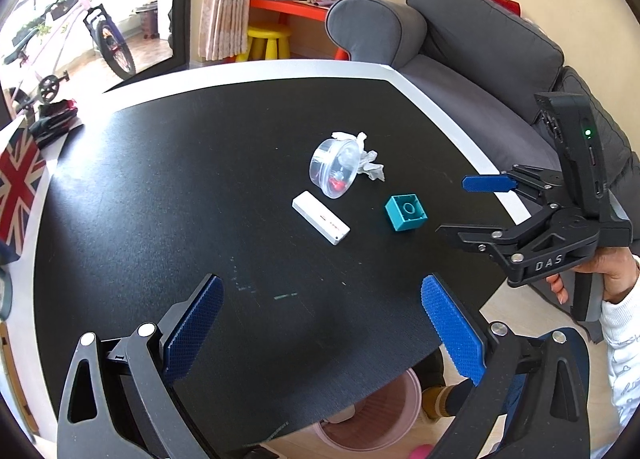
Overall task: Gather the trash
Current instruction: 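Grasp the teal toy block with the right tool, then grasp the white USB stick with the left tool while the right tool holds the block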
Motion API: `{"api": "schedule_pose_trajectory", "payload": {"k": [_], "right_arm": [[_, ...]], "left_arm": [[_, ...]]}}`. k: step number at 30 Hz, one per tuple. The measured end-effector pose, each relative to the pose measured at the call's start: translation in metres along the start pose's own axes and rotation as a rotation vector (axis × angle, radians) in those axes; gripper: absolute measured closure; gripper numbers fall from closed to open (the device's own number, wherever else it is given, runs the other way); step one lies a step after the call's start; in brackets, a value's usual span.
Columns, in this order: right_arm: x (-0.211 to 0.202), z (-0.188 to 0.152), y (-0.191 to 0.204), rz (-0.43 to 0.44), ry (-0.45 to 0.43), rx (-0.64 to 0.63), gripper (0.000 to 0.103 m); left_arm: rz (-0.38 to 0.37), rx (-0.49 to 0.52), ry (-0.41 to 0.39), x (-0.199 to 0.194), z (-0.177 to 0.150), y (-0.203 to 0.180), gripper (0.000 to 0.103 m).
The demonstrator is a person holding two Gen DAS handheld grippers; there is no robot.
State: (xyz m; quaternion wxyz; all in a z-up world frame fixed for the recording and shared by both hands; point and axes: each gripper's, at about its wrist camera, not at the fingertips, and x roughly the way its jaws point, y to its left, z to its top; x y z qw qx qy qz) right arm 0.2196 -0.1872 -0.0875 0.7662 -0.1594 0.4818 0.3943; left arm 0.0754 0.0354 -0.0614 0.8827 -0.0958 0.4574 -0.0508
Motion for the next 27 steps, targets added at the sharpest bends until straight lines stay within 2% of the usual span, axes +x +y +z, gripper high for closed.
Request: {"api": "schedule_pose_trajectory", "payload": {"k": [9,24,27], "right_arm": [[0.030,0.009,-0.005,-0.003,0.048,-0.063,0.007],[0.049,0.008,-0.004,-0.006,0.070,-0.108,0.058],[0.049,0.008,-0.004,-0.011,0.070,-0.108,0.059]], "left_arm": [[0.002,-0.002,0.013,0.012,0.005,0.005,0.008],[-0.007,-0.007,0.024,0.020,0.004,0.006,0.008],[-0.009,-0.006,0.024,0.022,0.004,0.005,0.008]]}}
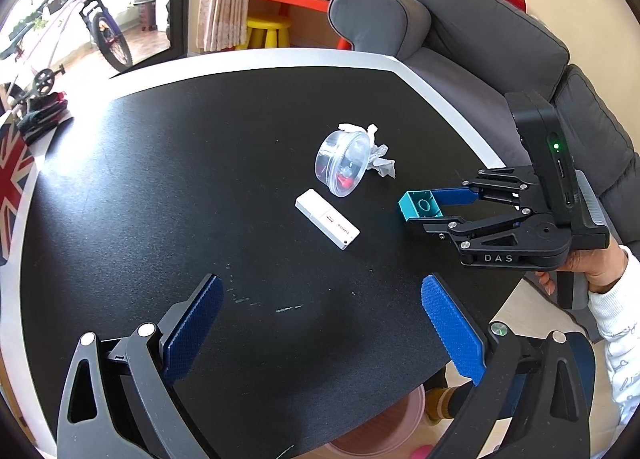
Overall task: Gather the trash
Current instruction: 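Grasp the white USB stick with the left tool while the right tool holds the block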
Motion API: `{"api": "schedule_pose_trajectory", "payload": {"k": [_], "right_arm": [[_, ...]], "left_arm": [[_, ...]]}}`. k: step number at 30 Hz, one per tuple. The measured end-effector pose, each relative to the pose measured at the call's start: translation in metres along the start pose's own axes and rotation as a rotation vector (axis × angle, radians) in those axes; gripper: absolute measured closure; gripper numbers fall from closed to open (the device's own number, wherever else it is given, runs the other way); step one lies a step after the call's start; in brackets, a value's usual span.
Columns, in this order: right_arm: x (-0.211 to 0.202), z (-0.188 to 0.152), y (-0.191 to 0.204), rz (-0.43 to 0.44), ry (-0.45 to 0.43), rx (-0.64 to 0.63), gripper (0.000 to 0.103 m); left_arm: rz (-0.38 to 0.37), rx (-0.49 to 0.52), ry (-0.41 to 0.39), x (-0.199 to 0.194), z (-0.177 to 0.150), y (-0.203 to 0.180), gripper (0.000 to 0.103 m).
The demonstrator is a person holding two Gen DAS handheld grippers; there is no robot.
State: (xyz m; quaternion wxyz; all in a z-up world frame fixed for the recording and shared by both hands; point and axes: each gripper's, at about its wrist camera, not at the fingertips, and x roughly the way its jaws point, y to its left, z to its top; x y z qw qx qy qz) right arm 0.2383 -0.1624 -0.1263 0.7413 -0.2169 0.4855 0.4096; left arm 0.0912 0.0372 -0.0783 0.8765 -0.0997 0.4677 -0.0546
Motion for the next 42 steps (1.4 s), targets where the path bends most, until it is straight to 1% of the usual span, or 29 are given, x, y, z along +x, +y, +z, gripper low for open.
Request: {"api": "schedule_pose_trajectory", "payload": {"k": [5,12,17,20,22,26,31,33,37,39,42], "right_arm": [[-0.006,0.000,-0.001,0.000,-0.017,0.016,0.060],[-0.022,-0.002,-0.008,0.011,-0.030,0.072,0.060],[-0.030,-0.007,-0.012,0.008,-0.038,0.087,0.060],[-0.035,-0.009,-0.014,0.004,-0.044,0.092,0.060],[-0.037,-0.011,-0.017,0.001,-0.049,0.096,0.060],[-0.040,-0.013,-0.022,-0.006,-0.059,0.107,0.060],[-0.041,-0.016,-0.027,-0.004,-0.063,0.117,0.060],[-0.041,-0.017,-0.029,-0.002,-0.064,0.121,0.060],[-0.041,-0.016,-0.031,0.001,-0.066,0.125,0.060],[-0.041,-0.016,-0.031,0.002,-0.068,0.125,0.060],[-0.040,-0.015,-0.030,0.004,-0.068,0.123,0.060]], "left_arm": [[0.002,0.005,0.001,0.003,0.002,-0.001,0.008],[0.003,0.019,0.006,0.008,0.009,-0.004,0.008],[0.004,0.036,0.026,0.020,0.017,-0.006,0.008],[0.012,0.025,0.039,0.027,0.020,-0.006,0.008],[0.033,0.012,0.045,0.033,0.022,-0.007,0.008],[0.074,-0.057,0.056,0.047,0.025,-0.008,0.008],[0.125,-0.089,0.039,0.062,0.029,-0.014,0.008],[0.158,-0.099,0.038,0.069,0.031,-0.015,0.009],[0.195,-0.114,0.047,0.079,0.030,-0.014,0.023],[0.225,-0.106,0.043,0.080,0.030,-0.013,0.027],[0.239,-0.095,0.042,0.078,0.028,-0.010,0.034]]}}
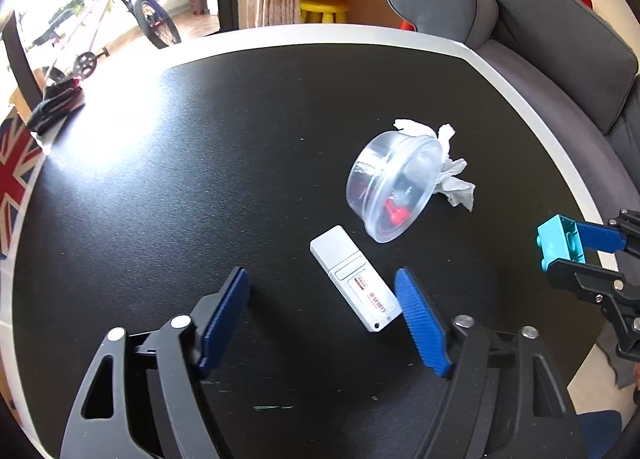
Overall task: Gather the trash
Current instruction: 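Grasp the white USB stick with the left tool while the right tool holds the block, then carry the USB stick and teal block over the pink bin with both tools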
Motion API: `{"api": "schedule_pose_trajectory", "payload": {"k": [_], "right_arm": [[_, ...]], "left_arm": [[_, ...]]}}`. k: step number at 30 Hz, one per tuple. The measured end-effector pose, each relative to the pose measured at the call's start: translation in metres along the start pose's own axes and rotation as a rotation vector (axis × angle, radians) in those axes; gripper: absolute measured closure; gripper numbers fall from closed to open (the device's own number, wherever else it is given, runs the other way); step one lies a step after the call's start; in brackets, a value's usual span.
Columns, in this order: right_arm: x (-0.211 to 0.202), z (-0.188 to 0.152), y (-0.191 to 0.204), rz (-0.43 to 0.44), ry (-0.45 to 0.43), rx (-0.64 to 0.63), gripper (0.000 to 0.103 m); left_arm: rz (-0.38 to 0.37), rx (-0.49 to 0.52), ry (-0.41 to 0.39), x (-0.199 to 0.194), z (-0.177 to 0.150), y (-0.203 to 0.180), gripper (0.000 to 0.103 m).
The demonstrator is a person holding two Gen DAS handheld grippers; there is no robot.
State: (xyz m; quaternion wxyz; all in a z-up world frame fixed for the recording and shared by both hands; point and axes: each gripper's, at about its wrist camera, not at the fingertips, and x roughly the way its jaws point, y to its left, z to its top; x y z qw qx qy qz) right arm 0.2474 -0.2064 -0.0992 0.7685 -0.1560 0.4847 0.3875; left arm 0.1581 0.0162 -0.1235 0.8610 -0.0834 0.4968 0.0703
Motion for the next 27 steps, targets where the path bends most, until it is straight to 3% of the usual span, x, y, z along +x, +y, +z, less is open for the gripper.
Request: {"api": "schedule_pose_trajectory", "payload": {"k": [2,6,12,27], "right_arm": [[0.001,0.000,0.001,0.003,-0.001,-0.002,0.060],[0.001,0.002,0.006,0.009,-0.005,-0.009,0.060],[0.003,0.007,0.015,0.018,-0.007,-0.021,0.060],[-0.005,0.012,0.027,0.022,-0.043,-0.024,0.060]], "left_arm": [[-0.004,0.002,0.000,-0.002,-0.001,0.005,0.039],[0.005,0.010,0.006,-0.007,-0.003,0.013,0.062],[-0.023,0.024,0.013,-0.009,-0.004,0.021,0.083],[-0.090,0.066,-0.016,-0.035,-0.012,0.021,0.084]]}}
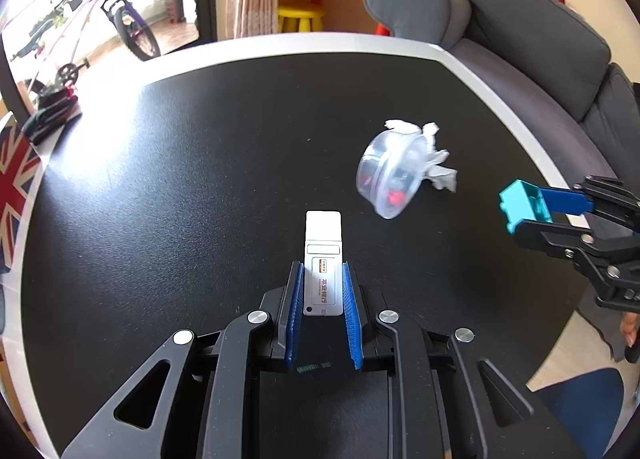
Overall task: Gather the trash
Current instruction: 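Carry the USB stick and teal block over the pink bin with both tools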
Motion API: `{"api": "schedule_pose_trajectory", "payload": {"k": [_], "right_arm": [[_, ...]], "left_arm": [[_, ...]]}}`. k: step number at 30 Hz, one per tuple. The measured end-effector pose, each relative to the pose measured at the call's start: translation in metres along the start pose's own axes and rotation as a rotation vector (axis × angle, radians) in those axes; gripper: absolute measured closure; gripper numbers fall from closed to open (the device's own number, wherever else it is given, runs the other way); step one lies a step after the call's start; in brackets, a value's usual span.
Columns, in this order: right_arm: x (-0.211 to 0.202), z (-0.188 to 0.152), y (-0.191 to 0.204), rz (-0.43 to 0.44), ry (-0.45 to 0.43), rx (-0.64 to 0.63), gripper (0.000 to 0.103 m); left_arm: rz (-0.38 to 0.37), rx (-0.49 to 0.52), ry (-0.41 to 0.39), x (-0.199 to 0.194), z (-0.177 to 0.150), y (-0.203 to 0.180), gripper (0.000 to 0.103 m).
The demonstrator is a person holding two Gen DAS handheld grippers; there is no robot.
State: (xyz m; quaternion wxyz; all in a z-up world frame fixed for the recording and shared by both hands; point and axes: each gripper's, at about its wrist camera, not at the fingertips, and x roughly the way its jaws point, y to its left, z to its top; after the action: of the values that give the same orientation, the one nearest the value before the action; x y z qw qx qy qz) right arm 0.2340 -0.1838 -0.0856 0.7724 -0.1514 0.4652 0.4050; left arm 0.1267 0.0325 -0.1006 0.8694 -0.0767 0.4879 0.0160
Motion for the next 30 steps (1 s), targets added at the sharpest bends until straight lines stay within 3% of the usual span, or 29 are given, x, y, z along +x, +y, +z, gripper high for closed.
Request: {"api": "schedule_pose_trajectory", "payload": {"k": [9,18,30], "right_arm": [[-0.036,-0.017,0.019,0.001,-0.061,-0.007,0.060],[-0.089,-0.060,0.045,0.017,-0.120,-0.025,0.060],[-0.115,-0.126,0.079,0.058,-0.085,-0.029,0.060]], "left_arm": [[-0.039,0.052,-0.059,-0.059,-0.023,-0.016,0.084],[-0.077,0.056,-0.109,-0.112,-0.063,-0.026,0.084],[-0.132,0.060,-0.076,-0.133,-0.122,-0.046,0.084]]}}
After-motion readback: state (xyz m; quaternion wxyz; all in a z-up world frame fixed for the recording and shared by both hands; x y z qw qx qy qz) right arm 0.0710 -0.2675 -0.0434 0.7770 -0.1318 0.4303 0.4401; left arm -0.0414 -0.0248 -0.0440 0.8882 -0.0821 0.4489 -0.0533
